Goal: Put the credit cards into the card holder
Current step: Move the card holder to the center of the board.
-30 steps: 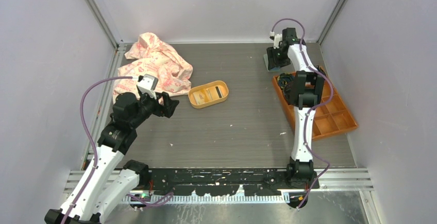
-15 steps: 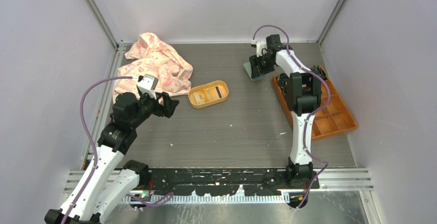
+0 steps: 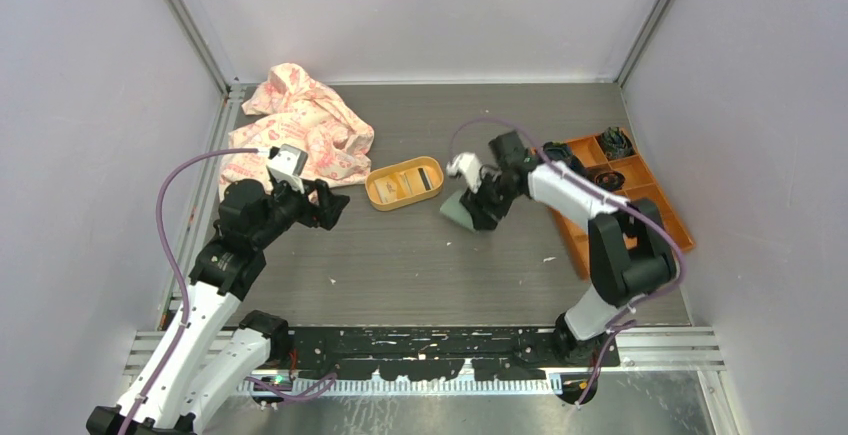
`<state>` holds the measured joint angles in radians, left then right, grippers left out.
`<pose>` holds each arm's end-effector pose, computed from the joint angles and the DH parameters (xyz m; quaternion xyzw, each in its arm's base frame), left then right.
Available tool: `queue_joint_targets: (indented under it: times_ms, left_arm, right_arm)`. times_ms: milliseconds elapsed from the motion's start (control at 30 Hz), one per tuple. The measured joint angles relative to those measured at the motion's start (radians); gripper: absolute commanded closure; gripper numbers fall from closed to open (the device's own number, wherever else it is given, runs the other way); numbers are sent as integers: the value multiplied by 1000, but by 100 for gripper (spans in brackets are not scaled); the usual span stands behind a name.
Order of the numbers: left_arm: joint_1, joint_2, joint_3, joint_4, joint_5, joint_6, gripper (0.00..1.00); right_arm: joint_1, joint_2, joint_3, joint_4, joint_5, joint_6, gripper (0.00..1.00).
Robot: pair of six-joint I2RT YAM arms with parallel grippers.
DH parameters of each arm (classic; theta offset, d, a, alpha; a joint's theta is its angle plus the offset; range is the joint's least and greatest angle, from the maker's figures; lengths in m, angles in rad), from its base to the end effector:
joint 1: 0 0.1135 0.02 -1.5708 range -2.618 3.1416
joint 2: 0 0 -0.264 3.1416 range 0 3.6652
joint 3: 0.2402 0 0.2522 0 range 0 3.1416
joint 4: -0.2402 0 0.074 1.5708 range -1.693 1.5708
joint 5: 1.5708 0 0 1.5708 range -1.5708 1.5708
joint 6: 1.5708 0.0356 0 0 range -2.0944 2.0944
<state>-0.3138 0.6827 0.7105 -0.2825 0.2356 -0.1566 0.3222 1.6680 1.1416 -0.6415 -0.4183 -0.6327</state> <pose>0.1529 -0.0584 0.3195 0.1334 0.7776 -0.2320 0.5689 0.3078 0.1180 0.2071 -0.4773 0.8322 0.1707 0.2248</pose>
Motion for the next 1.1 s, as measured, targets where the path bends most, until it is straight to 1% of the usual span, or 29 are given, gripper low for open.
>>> queue_joint_targets:
  times_ms: [67,133,200,267,300,400,500,567,633,700,767,800,867,967,1100]
  left_arm:
    - [0,1,0,0,6,-3,22]
    - [0,3,0,1,14,-14,22]
    - [0,10,2,2,27,-29,21]
    - [0,23,3,6,47,-61,22]
    - [0,33,3,11,66,-90,23]
    - [-1,74,2,34,133,-188,26]
    - [-2,109,-5,66,203,-309,30]
    - [-16,116,-34,109,238,-397,32]
    - [-55,116,-76,156,245,-472,33]
    - [-146,116,-131,212,214,-526,33]
    - [-272,116,-190,258,162,-563,34]
    - [-335,116,-221,282,130,-577,35]
    - [-416,121,-282,341,69,-604,39]
    - [-469,161,-358,437,-18,-647,44]
    - [-513,305,-384,546,-94,-683,46]
  right_arm:
    - [82,-77,-113,23,26,-40,48]
    - [174,-137,-212,44,57,-66,30]
    - [239,-172,-266,41,87,-79,14]
    - [265,-191,-270,36,105,-79,3]
    - [270,-203,-264,34,108,-81,1]
    - [270,-262,-222,13,107,-80,0]
    - [269,-361,-176,10,79,-76,1]
    - [261,-422,-133,-4,30,-73,1]
    - [249,-440,-79,-26,-39,-88,1]
    - [243,-429,-50,-35,-121,-132,0]
    - [240,-396,-55,-53,-184,-183,3]
    - [240,-376,-61,-58,-200,-202,5]
    - [240,-316,-77,-72,-217,-253,6]
    - [240,-244,-111,-72,-204,-346,8]
    - [237,-174,-126,-65,-169,-499,25]
